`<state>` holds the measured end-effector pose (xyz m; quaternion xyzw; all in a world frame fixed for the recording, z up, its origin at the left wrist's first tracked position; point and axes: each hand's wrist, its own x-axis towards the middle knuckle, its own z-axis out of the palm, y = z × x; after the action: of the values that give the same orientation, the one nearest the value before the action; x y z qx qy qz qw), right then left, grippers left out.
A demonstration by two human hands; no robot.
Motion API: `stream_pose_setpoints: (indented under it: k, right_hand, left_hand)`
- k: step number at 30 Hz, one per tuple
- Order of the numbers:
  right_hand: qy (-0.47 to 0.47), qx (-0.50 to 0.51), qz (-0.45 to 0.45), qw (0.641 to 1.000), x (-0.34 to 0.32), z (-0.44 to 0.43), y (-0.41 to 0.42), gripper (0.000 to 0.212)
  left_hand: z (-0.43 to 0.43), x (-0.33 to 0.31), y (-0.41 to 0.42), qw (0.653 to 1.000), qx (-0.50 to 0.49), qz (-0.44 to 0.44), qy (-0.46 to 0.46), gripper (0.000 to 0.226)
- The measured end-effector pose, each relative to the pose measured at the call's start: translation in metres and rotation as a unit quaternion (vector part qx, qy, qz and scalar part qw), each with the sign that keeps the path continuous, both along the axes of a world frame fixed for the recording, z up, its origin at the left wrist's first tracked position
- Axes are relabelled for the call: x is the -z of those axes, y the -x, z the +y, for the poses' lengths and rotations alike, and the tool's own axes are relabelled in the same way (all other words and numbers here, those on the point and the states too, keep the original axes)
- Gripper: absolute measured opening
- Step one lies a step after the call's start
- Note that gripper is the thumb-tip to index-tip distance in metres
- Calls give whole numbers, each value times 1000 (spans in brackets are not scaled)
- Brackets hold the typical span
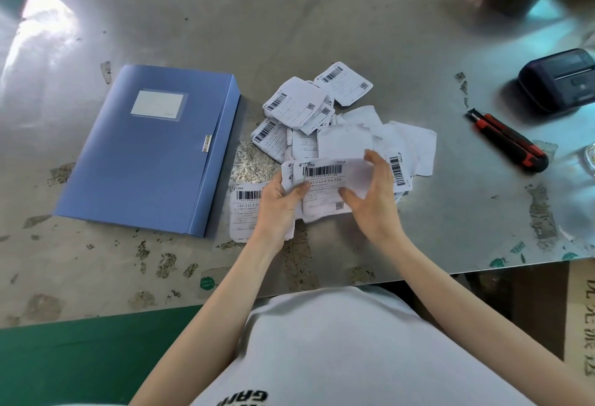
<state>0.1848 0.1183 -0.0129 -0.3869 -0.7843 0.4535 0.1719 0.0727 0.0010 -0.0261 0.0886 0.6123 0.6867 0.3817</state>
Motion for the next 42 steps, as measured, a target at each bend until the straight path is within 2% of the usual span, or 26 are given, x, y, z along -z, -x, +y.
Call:
stream_pose_setpoints:
  k: [2, 3, 7, 11, 19, 23, 30, 34, 37, 42]
  right_hand:
    - [140, 34, 44, 989, 1, 6, -5, 55]
    - [174, 40, 66, 982, 2, 8, -8, 47]
    - [153, 28, 98, 983, 3, 3, -18, 42]
    - [158, 21, 99, 982, 7, -3, -18, 39]
    - [108, 13, 138, 984, -6, -10, -3, 36]
    - [116, 15, 131, 984, -1, -6, -4, 38]
    - [143, 46, 121, 981, 7, -2, -3, 29]
    - [167, 27, 127, 977, 2, -1, 6, 24]
    - [182, 20, 117, 976, 3, -5, 15, 22]
    - [201, 20, 94, 975, 7, -12, 26, 32]
  left_hand:
    - [1, -2, -2, 1000, 5, 11, -15, 27]
    - [1, -4, -3, 1000, 8, 18, -24, 24]
    - [1, -7, -7, 997, 45, 34, -53, 26]
    - [1, -5, -12, 997, 56, 32, -36, 35]
    - [4, -14, -21, 992, 56, 109, -27, 41]
    - [0, -6, -19, 995, 42, 84, -15, 46]
    - [-6, 11, -15, 993, 63, 90, 53, 16]
    - [-12, 11, -7, 989, 31, 125, 70, 6]
    - [-20, 7, -3, 989, -11, 125, 81, 7]
    - [-47, 3, 6, 970, -69, 171, 159, 4]
